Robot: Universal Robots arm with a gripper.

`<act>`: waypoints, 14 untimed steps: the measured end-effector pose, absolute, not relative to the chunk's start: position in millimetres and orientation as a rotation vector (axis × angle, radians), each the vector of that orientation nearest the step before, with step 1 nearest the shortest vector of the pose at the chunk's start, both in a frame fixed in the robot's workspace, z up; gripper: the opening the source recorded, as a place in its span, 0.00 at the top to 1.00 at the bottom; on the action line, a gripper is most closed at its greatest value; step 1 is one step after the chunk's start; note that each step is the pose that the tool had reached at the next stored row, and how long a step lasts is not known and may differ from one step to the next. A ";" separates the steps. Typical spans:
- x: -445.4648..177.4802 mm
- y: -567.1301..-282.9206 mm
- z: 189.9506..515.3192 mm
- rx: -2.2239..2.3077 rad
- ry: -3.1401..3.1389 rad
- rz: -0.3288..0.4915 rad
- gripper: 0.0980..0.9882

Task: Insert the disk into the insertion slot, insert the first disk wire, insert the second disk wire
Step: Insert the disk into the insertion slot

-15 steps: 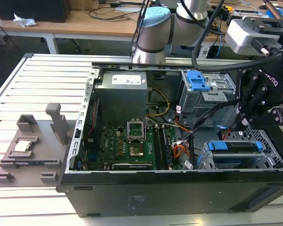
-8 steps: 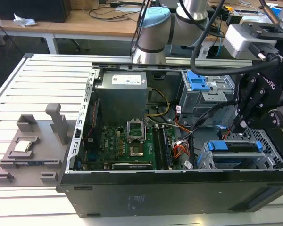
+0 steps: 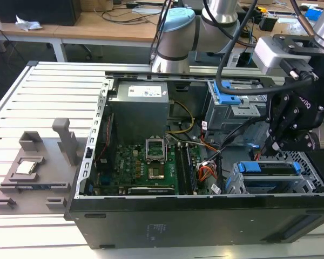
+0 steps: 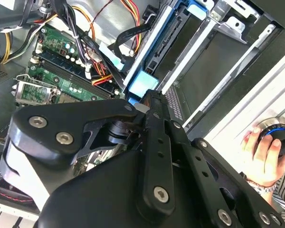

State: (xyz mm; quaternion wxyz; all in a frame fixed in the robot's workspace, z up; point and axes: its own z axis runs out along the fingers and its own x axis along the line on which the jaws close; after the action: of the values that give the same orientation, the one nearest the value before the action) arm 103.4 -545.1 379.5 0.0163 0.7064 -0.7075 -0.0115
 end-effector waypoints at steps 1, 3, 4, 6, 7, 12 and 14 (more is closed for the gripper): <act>103.4 -545.1 378.5 2.197 -2.200 -0.036 0.99; 103.4 -545.1 375.1 2.197 -2.200 -0.036 0.99; 103.4 -545.1 374.4 2.197 -2.200 -0.036 0.99; 103.4 -545.1 373.2 2.197 -2.200 -0.036 0.99; 103.4 -545.1 372.3 2.197 -2.200 -0.036 0.99; 103.4 -545.1 366.6 2.197 -2.200 -0.036 0.99; 104.9 -545.1 365.3 2.197 -2.200 -0.036 0.99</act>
State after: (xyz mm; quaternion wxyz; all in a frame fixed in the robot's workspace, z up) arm 104.9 -545.1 365.3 0.0163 0.7065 -0.7074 -0.0115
